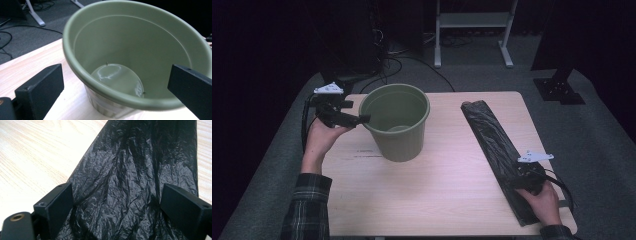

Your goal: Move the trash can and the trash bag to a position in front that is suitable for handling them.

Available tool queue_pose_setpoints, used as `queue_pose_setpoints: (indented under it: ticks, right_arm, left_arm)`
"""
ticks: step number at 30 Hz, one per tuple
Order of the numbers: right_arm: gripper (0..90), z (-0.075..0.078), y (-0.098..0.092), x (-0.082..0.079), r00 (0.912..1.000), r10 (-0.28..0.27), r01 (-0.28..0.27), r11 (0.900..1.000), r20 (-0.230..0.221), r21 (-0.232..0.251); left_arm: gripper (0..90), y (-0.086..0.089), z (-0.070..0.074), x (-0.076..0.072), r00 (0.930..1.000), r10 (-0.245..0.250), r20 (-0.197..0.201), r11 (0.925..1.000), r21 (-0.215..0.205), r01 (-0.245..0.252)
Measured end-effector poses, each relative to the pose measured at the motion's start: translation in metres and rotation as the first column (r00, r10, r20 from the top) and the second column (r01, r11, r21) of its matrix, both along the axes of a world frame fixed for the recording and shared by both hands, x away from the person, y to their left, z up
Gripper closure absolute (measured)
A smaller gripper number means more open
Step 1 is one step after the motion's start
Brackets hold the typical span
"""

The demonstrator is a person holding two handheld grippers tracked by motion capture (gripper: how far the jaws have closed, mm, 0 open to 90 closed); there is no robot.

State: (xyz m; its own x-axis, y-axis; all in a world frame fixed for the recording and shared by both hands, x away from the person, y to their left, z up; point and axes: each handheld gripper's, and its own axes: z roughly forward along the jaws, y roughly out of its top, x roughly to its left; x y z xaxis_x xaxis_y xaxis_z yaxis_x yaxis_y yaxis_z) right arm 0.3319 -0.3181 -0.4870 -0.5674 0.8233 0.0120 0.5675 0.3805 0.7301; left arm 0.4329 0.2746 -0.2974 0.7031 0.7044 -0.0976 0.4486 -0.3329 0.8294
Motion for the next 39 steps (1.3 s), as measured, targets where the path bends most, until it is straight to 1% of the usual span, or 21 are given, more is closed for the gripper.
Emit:
queue_pose_setpoints:
  ticks: [2, 5, 6, 9, 11, 16, 20, 22, 24, 28, 33, 37, 39]
  right_arm:
    - [9.8, 0.000, 0.000, 0.000, 1.0000, 0.001, -0.001, 1.000, 0.001, -0.001]
    - [9.8, 0.000, 0.000, 0.000, 1.0000, 0.001, -0.001, 1.000, 0.002, -0.001]
    - [9.8, 0.000, 0.000, 0.000, 1.0000, 0.002, -0.002, 1.000, 0.002, -0.001]
    - [9.8, 0.000, 0.000, 0.000, 1.0000, 0.002, -0.002, 1.000, 0.003, -0.002]
    - [9.9, 0.000, 0.000, 0.000, 1.0000, 0.003, -0.003, 1.000, 0.003, -0.002]
    - [9.9, 0.000, 0.000, 0.000, 1.0000, 0.003, -0.003, 1.000, 0.003, -0.002]
    - [9.9, 0.000, 0.000, 0.000, 1.0000, 0.003, -0.003, 1.000, 0.002, -0.002]
    - [9.8, 0.000, 0.000, 0.000, 1.0000, 0.003, -0.003, 1.000, 0.002, -0.001]
    - [9.9, 0.000, 0.000, 0.000, 1.0000, 0.003, -0.003, 1.000, 0.003, -0.002]
    - [9.9, 0.000, 0.000, 0.000, 1.0000, 0.003, -0.003, 1.000, 0.005, -0.003]
    - [9.9, 0.000, 0.000, -0.001, 1.0000, 0.002, -0.002, 1.000, 0.003, -0.001]
    - [9.9, 0.000, 0.000, -0.001, 1.0000, 0.002, -0.002, 1.000, 0.003, -0.001]
    - [9.9, 0.000, 0.000, -0.001, 1.0000, 0.001, -0.001, 1.000, 0.002, -0.001]
  left_arm:
    - [0.0, 0.000, -0.003, 0.004, 1.0000, -0.007, -0.002, 1.0000, 0.006, 0.007]
    - [0.0, -0.002, -0.009, 0.010, 0.9997, -0.021, -0.015, 0.9998, 0.006, 0.021]
    - [0.0, -0.003, -0.010, 0.012, 0.9996, -0.015, -0.024, 0.9997, 0.019, 0.015]
    - [0.0, -0.010, -0.016, 0.015, 0.9990, -0.022, -0.038, 0.9980, 0.058, 0.024]
    - [0.0, -0.015, -0.018, 0.014, 0.9991, -0.028, -0.033, 0.9976, 0.062, 0.030]
    - [0.0, -0.022, -0.022, 0.014, 0.9991, -0.024, -0.034, 0.9981, 0.055, 0.026]
    - [0.0, -0.028, -0.023, 0.010, 0.9986, -0.043, -0.029, 0.9979, 0.047, 0.045]
    - [0.0, -0.032, -0.023, 0.008, 0.9982, -0.054, -0.026, 0.9970, 0.055, 0.055]
    - [0.0, -0.037, -0.024, 0.007, 0.9976, -0.066, -0.022, 0.9964, 0.052, 0.067]
    - [0.0, -0.051, -0.027, 0.004, 0.9944, -0.103, -0.023, 0.9941, 0.029, 0.104]
    - [0.0, -0.066, -0.029, 0.000, 0.9901, -0.139, -0.023, 0.9899, 0.024, 0.139]
    - [0.0, -0.079, -0.029, -0.002, 0.9865, -0.163, -0.019, 0.9859, 0.037, 0.163]
    - [0.0, -0.086, -0.030, -0.002, 0.9842, -0.176, -0.023, 0.9836, 0.037, 0.177]
